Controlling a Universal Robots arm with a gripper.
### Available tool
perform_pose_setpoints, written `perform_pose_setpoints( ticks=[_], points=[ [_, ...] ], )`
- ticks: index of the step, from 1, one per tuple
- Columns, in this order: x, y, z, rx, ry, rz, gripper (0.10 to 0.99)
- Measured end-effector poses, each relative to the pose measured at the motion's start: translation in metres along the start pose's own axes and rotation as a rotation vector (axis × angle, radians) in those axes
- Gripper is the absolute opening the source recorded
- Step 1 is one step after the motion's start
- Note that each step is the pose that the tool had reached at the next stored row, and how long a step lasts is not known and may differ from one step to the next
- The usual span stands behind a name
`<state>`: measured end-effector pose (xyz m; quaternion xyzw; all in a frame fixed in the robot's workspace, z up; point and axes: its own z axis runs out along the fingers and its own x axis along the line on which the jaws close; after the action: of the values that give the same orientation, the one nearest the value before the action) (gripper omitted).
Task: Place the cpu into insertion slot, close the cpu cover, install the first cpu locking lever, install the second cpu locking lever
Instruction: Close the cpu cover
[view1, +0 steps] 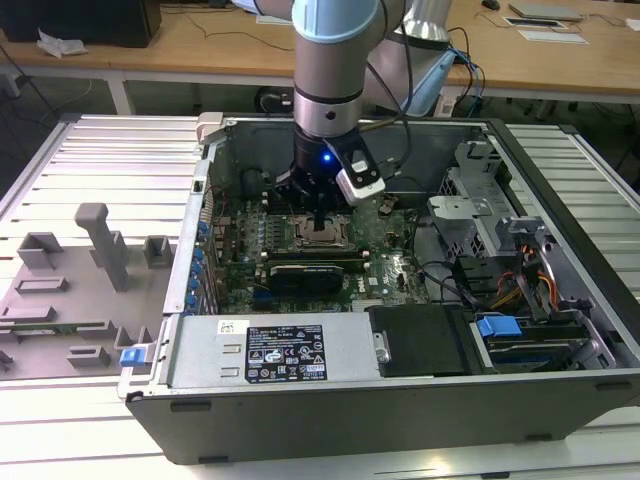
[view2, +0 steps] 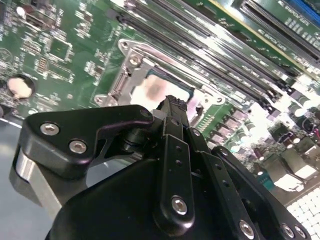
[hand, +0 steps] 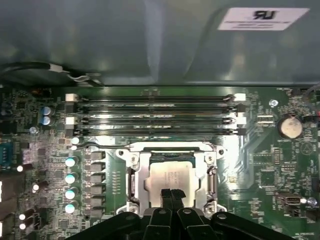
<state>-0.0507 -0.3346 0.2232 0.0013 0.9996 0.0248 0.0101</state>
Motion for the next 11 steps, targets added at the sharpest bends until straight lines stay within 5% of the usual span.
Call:
perform_pose_setpoints(
  ticks=[6, 11],
  points=[
    [0.0146, -0.0001, 0.0052, 0.000, -0.0013, -0.009, 0.106],
    [0.0189, 0.0015, 0.0098, -0.001, -0.0049, -0.026, 0.106]
  ],
)
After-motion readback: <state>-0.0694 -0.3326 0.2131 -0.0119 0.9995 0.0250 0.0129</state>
